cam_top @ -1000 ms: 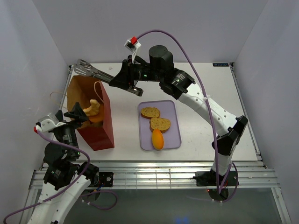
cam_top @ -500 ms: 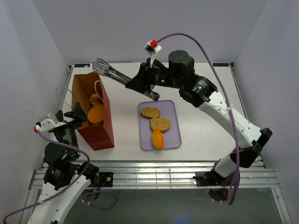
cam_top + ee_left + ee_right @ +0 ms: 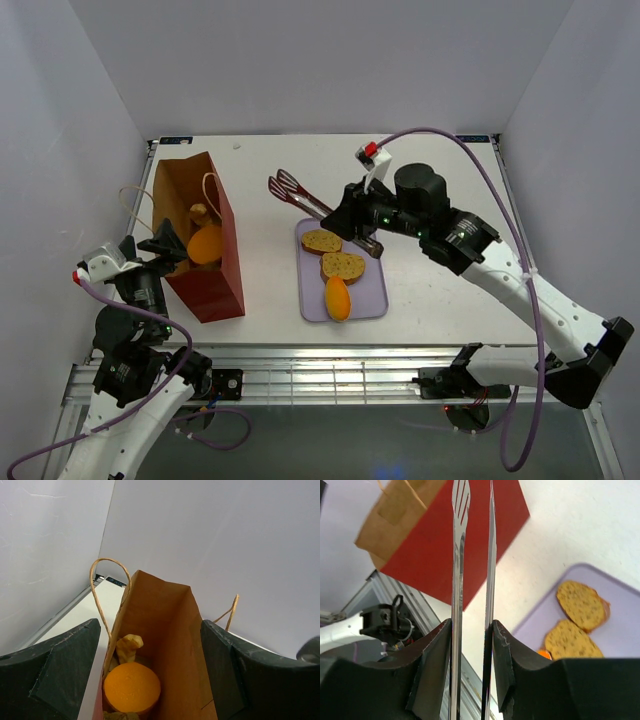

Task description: Place the fake bread into the paper bag

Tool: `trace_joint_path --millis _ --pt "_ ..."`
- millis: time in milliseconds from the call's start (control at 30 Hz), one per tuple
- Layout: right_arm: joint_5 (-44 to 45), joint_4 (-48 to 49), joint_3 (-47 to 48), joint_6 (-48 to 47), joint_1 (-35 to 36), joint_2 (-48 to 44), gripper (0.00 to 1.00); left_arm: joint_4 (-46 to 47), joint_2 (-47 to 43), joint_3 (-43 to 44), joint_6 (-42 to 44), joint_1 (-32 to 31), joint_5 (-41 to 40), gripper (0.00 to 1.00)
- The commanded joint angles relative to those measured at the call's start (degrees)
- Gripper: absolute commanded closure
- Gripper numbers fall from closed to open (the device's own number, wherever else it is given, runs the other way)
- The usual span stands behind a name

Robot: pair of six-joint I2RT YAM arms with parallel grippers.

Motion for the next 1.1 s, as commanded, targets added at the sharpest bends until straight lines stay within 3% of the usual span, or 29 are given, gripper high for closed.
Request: trace_joint_path --millis 0,367,1067 --pt "4.5 1.9 -4.4 -0.5 -0.5 -6.7 0.57 0.2 0.6 -0.4 0.5 -0.3 1.0 0.09" --pt "8.4 -9.1 -21.0 2.6 -0.8 -18.8 0.57 -0.2 1.5 -0.2 0.3 -0.3 1.3 0.09" --pt "1.1 -27.0 -26.0 3.5 0.1 -20.2 0.48 -0.4 2.5 -0.1 0.0 -0.3 2.0 0.09"
